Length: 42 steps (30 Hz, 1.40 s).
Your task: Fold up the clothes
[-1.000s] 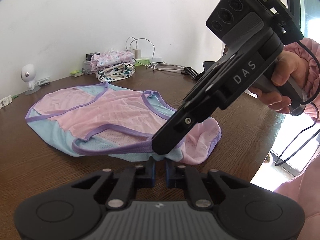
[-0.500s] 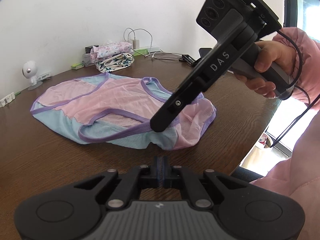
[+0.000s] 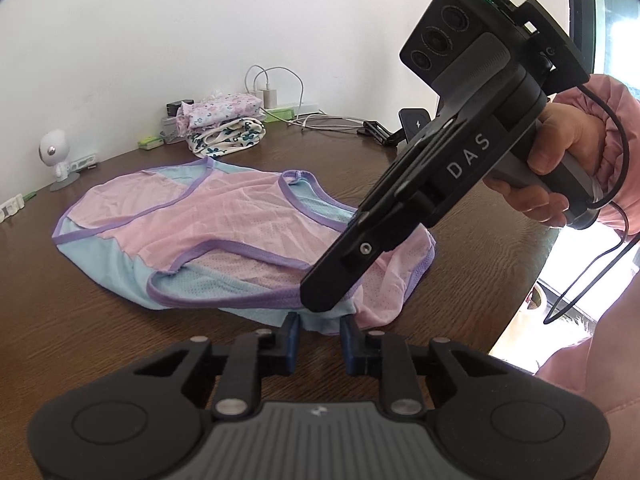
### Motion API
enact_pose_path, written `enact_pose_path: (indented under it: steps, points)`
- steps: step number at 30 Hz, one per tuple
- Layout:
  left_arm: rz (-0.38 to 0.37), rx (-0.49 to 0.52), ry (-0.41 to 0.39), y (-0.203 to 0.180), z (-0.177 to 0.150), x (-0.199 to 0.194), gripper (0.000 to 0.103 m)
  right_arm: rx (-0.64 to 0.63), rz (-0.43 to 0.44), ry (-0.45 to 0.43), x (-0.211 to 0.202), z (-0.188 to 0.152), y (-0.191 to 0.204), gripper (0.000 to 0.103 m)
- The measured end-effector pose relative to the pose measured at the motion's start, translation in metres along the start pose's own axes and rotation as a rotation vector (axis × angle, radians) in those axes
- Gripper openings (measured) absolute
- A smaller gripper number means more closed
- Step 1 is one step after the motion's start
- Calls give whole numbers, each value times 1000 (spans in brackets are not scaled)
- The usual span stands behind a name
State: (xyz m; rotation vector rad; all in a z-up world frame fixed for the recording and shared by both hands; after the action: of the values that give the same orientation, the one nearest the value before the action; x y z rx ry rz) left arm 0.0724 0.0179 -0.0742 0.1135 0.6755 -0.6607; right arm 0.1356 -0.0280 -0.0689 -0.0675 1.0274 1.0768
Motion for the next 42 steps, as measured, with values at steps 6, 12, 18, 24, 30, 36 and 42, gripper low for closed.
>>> enact_pose_path:
  steps: [6, 12, 18, 24, 30, 36, 42]
  points:
    - [-11, 9, 2, -3, 0, 0, 0, -1, 2, -3, -1, 0, 0, 3]
    - [-45, -45, 52, -3, -10, -8, 0, 0, -8, -11, -3, 2, -3, 3]
    - [-42, -116, 109, 4, -19, -10, 4, -16, -34, -18, 4, -5, -7, 9]
    - [-18, -162, 53, 17, -13, -31, 64, 11, -92, -182, -35, -4, -29, 33]
    - [92, -180, -34, 47, 31, -25, 60, 34, -418, -263, -70, -21, -93, 39]
    - [99, -157, 76, 57, 42, 47, 18, 27, -419, -201, -52, -49, -117, 39]
    - [147, -197, 125, 75, 32, 72, 19, 50, -362, -159, -45, -64, -119, 39]
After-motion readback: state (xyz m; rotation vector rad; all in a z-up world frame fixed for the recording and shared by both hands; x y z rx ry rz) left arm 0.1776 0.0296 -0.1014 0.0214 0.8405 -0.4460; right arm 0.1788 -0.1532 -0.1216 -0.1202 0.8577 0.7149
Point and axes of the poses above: each gripper's, at about its wrist camera, not at the fingertips, and x roughly the way its jaws point, y to its left, z to its top, the point moved 8 cm from there along x, roughly the way its jaws point, and after that the axes turned 11 degrees about -z, right-handed, at the moved point
